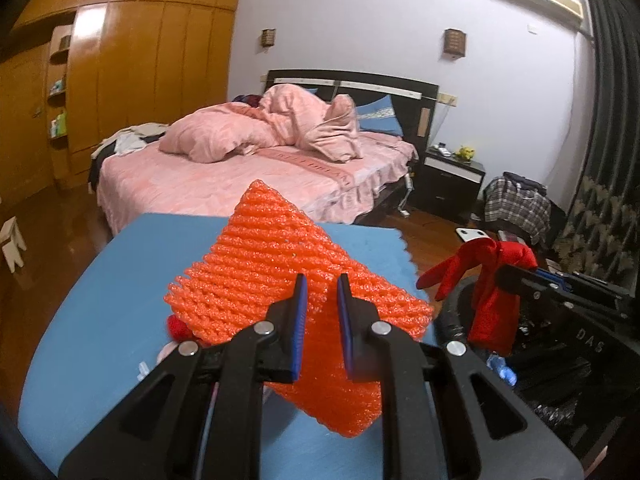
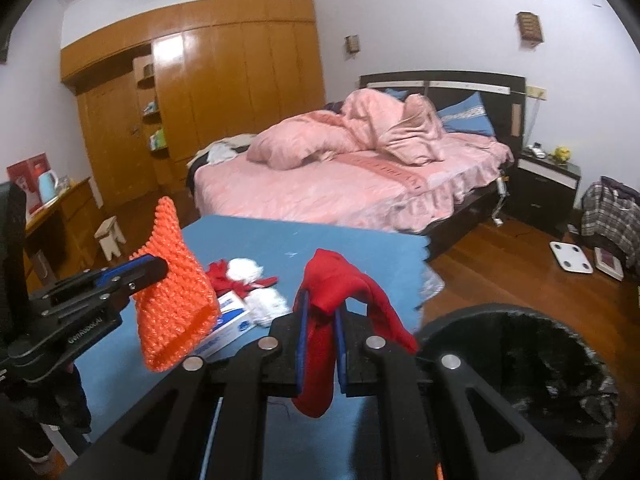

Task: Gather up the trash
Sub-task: 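Move both grippers over the bin and release the red cloth and orange sleeve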

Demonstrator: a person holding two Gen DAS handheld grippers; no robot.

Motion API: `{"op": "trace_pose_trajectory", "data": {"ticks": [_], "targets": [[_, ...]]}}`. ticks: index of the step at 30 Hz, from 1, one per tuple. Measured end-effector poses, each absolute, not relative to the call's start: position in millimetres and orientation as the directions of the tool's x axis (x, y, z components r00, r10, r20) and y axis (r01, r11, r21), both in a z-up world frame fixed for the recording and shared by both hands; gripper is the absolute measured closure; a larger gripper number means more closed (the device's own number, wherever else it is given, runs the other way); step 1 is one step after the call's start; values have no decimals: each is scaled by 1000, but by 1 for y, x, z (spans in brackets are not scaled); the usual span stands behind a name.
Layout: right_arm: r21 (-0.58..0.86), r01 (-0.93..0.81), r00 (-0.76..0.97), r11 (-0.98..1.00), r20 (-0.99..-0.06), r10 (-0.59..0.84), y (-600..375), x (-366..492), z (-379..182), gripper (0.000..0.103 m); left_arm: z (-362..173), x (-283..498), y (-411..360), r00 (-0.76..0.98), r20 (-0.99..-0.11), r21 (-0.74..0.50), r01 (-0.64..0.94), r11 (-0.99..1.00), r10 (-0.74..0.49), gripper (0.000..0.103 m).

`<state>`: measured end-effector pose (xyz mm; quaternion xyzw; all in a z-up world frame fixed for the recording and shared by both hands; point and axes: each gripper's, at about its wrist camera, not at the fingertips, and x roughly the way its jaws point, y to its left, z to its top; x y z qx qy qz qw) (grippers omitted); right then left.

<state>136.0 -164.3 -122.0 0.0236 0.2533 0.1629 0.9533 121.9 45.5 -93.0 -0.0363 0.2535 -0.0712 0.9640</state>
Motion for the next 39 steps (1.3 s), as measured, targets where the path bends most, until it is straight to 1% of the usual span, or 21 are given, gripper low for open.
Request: {"op": "trace_pose_trajectory", "data": {"ticks": [11,21,22,23,24,26,27,28,29,30,31,32,34,35,36,37,39], "targets": [[123,-126,860,984,-480,171,-240,131,-123,91,-91,140,-30,832,-469,-117,274,955,-296,89],[120,20,863,993,-503,43,-299,125,-134,91,-98,162,-105,760,-474,-169,417,893,-445,89],[119,30,862,992,-505,35,-303,123,-136,90,-99,163,-110,749,-477,-176,431,885,-460,89],[121,44,859,992,-512,25,-309,123,-138,89,-101,164,-116,737,-480,-183,447,876,-476,88],[120,59,854,991,-519,12,-315,123,-140,87,-103,167,-122,720,-485,-193,465,864,-497,84],[114,83,849,990,-529,-11,-324,121,-143,79,-108,170,-132,691,-498,-213,489,846,-524,80],[112,97,846,989,-533,-23,-328,120,-145,70,-110,171,-133,684,-502,-217,492,843,-529,73],[112,109,844,988,-536,-32,-332,120,-147,63,-112,172,-135,678,-506,-222,494,840,-533,68],[112,116,842,987,-538,-38,-335,119,-148,61,-115,173,-135,675,-509,-228,493,840,-534,60],[112,123,841,986,-540,-44,-337,115,-150,55,-117,174,-132,673,-510,-232,492,839,-536,56],[111,130,839,985,-541,-50,-340,114,-152,46,-118,174,-131,671,-510,-237,492,838,-538,53],[109,139,838,984,-542,-58,-342,113,-153,40,-120,174,-129,669,-511,-240,492,837,-540,48],[108,145,840,984,-539,-65,-343,111,-154,25,-121,173,-123,674,-516,-232,485,843,-529,45],[108,148,840,983,-539,-67,-343,111,-155,19,-122,173,-120,678,-517,-225,481,847,-523,42],[109,149,841,983,-537,-68,-342,111,-155,8,-123,172,-117,684,-519,-217,474,853,-512,37],[109,150,842,983,-535,-69,-341,111,-155,6,-123,170,-112,695,-518,-208,463,862,-498,33],[109,140,847,984,-529,-62,-335,111,-155,6,-122,166,-101,719,-513,-188,439,879,-469,24]]}}
